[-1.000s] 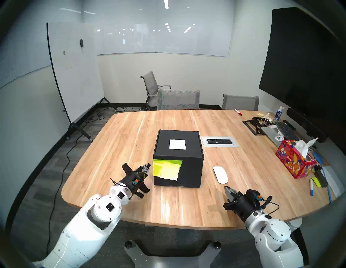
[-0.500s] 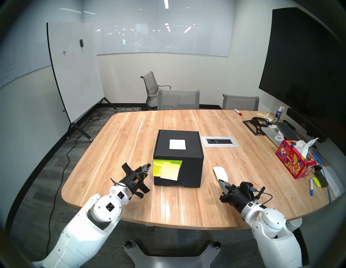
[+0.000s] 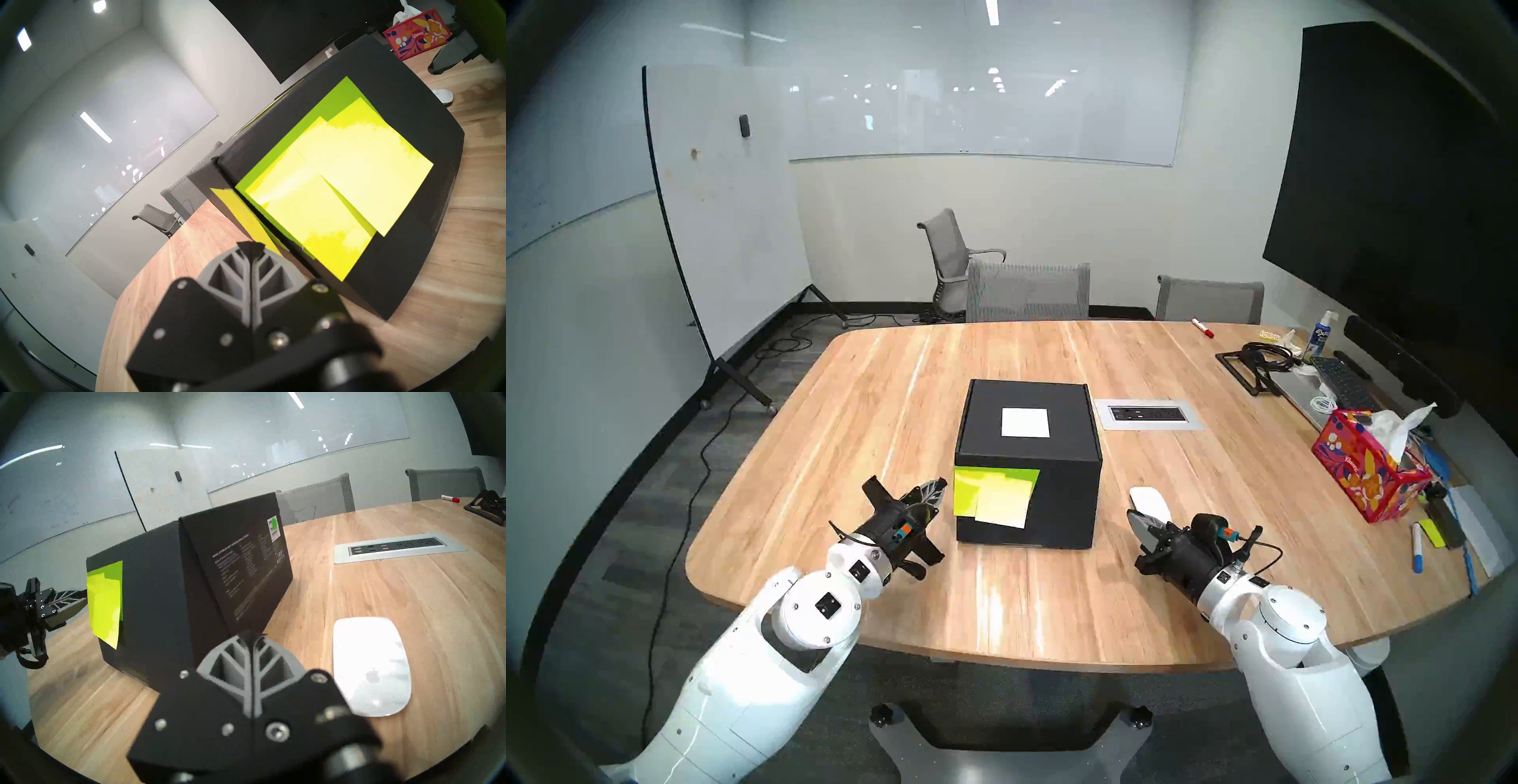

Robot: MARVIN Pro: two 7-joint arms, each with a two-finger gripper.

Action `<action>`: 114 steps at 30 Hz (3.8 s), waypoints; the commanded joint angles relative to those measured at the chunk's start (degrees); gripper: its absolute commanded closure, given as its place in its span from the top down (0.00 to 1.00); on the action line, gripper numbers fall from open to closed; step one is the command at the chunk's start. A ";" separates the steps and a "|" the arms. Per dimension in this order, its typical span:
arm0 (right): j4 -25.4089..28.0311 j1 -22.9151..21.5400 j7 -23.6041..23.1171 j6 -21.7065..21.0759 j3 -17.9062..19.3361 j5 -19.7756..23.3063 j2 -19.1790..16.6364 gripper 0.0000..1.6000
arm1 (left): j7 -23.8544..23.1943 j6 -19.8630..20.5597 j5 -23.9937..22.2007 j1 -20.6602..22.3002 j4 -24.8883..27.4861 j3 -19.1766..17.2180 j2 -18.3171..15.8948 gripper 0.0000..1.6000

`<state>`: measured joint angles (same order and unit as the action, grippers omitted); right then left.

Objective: Open the box and place the mouse inside

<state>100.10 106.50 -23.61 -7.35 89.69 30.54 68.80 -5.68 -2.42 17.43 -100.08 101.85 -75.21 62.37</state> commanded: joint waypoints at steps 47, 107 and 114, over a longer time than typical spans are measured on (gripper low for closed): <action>-6.50 -7.69 -8.47 1.24 -1.47 4.08 0.80 0.00 | 0.10 -0.34 0.14 0.30 0.95 -0.03 -0.07 0.00; -6.71 -7.80 -9.13 1.00 -0.96 3.61 1.38 0.00 | 0.10 -0.34 0.14 0.29 0.96 -0.03 -0.07 0.00; -6.71 -7.79 -9.16 0.98 -0.93 3.57 1.41 0.00 | 0.10 -0.34 0.14 0.29 0.96 -0.03 -0.07 0.00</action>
<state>92.53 99.40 -32.73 -6.27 88.71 34.11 70.31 -5.68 -2.45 17.41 -100.07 101.85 -75.20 62.37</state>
